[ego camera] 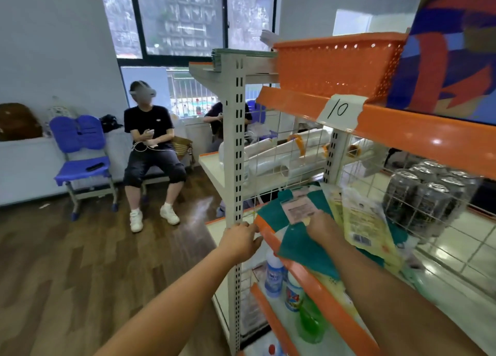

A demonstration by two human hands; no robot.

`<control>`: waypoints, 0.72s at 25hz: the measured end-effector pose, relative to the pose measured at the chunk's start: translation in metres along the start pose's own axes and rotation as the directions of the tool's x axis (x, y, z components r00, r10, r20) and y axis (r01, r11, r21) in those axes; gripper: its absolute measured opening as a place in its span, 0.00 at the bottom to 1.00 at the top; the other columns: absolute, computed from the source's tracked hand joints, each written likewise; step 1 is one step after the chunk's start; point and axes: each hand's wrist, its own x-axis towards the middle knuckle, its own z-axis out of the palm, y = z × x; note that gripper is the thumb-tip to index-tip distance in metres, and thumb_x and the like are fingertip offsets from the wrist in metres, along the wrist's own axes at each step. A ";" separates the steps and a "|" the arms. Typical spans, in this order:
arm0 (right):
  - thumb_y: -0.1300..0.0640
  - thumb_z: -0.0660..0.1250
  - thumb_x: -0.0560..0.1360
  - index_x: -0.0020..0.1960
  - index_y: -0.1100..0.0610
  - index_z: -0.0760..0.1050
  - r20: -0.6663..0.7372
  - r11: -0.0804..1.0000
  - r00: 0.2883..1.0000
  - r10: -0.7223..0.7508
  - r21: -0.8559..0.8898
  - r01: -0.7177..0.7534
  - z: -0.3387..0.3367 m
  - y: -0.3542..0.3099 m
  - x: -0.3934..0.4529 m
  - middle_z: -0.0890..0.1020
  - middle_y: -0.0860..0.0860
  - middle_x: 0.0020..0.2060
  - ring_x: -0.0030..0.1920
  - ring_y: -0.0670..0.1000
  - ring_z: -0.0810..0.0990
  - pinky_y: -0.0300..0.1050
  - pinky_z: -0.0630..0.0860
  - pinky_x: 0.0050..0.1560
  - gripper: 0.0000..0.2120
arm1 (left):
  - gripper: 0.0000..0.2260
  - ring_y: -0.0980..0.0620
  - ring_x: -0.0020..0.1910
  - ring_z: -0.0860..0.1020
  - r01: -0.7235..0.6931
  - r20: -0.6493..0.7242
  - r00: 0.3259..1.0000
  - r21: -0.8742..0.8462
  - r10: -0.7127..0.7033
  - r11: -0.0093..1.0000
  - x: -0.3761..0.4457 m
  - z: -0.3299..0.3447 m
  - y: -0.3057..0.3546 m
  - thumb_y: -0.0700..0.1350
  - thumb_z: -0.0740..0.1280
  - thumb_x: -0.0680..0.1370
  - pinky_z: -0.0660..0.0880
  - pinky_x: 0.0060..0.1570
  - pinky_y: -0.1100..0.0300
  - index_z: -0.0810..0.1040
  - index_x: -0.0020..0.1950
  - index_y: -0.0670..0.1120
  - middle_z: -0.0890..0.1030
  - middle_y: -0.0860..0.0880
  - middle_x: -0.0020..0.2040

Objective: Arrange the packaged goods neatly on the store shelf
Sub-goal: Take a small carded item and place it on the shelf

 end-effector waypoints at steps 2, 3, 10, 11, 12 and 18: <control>0.60 0.62 0.77 0.61 0.65 0.72 0.078 0.993 0.993 0.085 0.080 -0.092 -0.005 -0.007 0.003 0.79 0.60 0.56 0.50 0.58 0.80 0.41 0.72 0.35 0.15 | 0.18 0.43 0.62 0.73 -0.045 0.031 0.999 -0.001 0.045 0.999 0.016 0.002 -0.008 0.55 0.54 0.81 0.71 0.58 0.50 0.70 0.66 0.48 0.75 0.44 0.62; 0.60 0.63 0.76 0.60 0.65 0.73 0.113 0.986 0.989 0.099 0.120 -0.113 -0.008 -0.009 0.004 0.79 0.61 0.55 0.50 0.58 0.80 0.41 0.71 0.34 0.15 | 0.18 0.43 0.61 0.73 -0.057 0.038 0.998 -0.001 0.057 0.998 0.022 0.001 -0.010 0.55 0.54 0.81 0.71 0.58 0.51 0.70 0.65 0.47 0.75 0.43 0.62; 0.63 0.65 0.76 0.45 0.59 0.70 0.327 0.653 0.911 0.251 0.637 -0.409 -0.006 -0.025 0.003 0.75 0.57 0.44 0.44 0.54 0.75 0.43 0.70 0.32 0.04 | 0.15 0.43 0.57 0.75 -0.251 0.030 0.967 -0.011 0.251 0.968 0.053 -0.010 -0.025 0.51 0.54 0.82 0.71 0.51 0.55 0.74 0.59 0.45 0.77 0.43 0.58; 0.63 0.65 0.76 0.42 0.59 0.70 0.351 0.580 0.900 0.257 0.689 -0.434 -0.005 -0.027 -0.001 0.75 0.56 0.40 0.40 0.52 0.75 0.42 0.69 0.32 0.06 | 0.14 0.43 0.57 0.75 -0.267 0.052 0.962 -0.021 0.267 0.964 0.058 -0.009 -0.027 0.50 0.54 0.81 0.71 0.50 0.55 0.74 0.58 0.45 0.77 0.42 0.58; 0.63 0.66 0.76 0.41 0.59 0.70 0.371 0.524 0.892 0.260 0.722 -0.453 -0.004 -0.028 -0.003 0.75 0.55 0.37 0.37 0.51 0.74 0.42 0.69 0.31 0.07 | 0.14 0.43 0.56 0.75 -0.275 0.081 0.958 -0.035 0.277 0.961 0.063 -0.008 -0.029 0.50 0.53 0.81 0.70 0.49 0.56 0.74 0.57 0.45 0.77 0.42 0.57; 0.61 0.62 0.79 0.44 0.59 0.71 0.419 0.303 0.885 0.203 0.833 -0.464 0.003 -0.033 -0.046 0.75 0.52 0.36 0.34 0.46 0.74 0.34 0.71 0.23 0.05 | 0.14 0.45 0.58 0.74 -0.392 0.148 0.909 -0.012 0.390 0.920 0.073 0.003 -0.025 0.52 0.53 0.80 0.70 0.49 0.55 0.73 0.59 0.49 0.75 0.48 0.59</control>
